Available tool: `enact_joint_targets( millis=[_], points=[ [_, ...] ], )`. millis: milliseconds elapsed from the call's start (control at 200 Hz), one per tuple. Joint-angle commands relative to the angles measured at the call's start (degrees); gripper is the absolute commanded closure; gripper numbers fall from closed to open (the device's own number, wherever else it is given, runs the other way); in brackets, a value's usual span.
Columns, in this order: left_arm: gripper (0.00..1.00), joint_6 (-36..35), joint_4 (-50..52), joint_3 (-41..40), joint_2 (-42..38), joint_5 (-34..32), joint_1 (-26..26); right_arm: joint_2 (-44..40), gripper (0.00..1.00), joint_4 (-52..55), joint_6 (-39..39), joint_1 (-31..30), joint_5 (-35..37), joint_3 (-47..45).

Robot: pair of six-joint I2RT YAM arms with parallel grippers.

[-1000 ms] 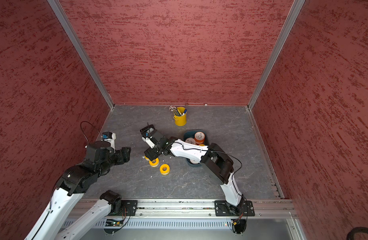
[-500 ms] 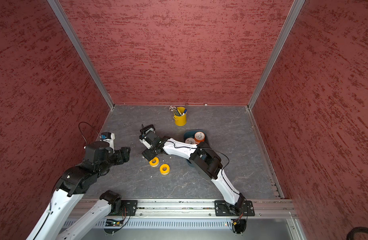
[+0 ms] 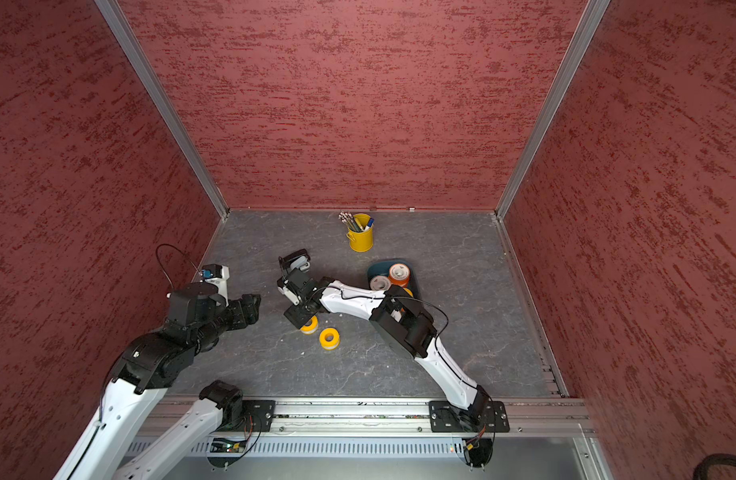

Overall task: Put the sealing tape into the storage box
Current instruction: Pick up the sealing tape at the center of the board.

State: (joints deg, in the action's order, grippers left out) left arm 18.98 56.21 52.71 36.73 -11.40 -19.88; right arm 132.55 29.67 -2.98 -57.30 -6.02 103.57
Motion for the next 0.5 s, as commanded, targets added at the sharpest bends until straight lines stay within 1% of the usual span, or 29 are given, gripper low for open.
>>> enact_joint_targets(
  millis=[0, 170, 401, 496],
  points=[
    [0.17, -0.8, -1.3, -0.8, -0.6, 0.8, 0.6, 1.7, 0.26, 1.0, 0.3, -0.8, 2.4, 2.2],
    [0.17, -0.8, -1.3, -0.8, -0.4, 0.8, 0.6, 3.6, 0.32, 2.9, 0.3, -1.3, 4.6, 4.8],
    [0.17, -0.8, -1.4, -0.8, -0.4, 0.9, 0.6, 4.0, 0.40, 3.2, 0.2, -1.9, 7.6, 5.3],
    [0.17, -0.8, -1.3, -0.8, -0.3, 1.0, 0.7, 3.5, 0.44, 2.7, -0.2, -1.9, 7.5, 5.4]
  ],
)
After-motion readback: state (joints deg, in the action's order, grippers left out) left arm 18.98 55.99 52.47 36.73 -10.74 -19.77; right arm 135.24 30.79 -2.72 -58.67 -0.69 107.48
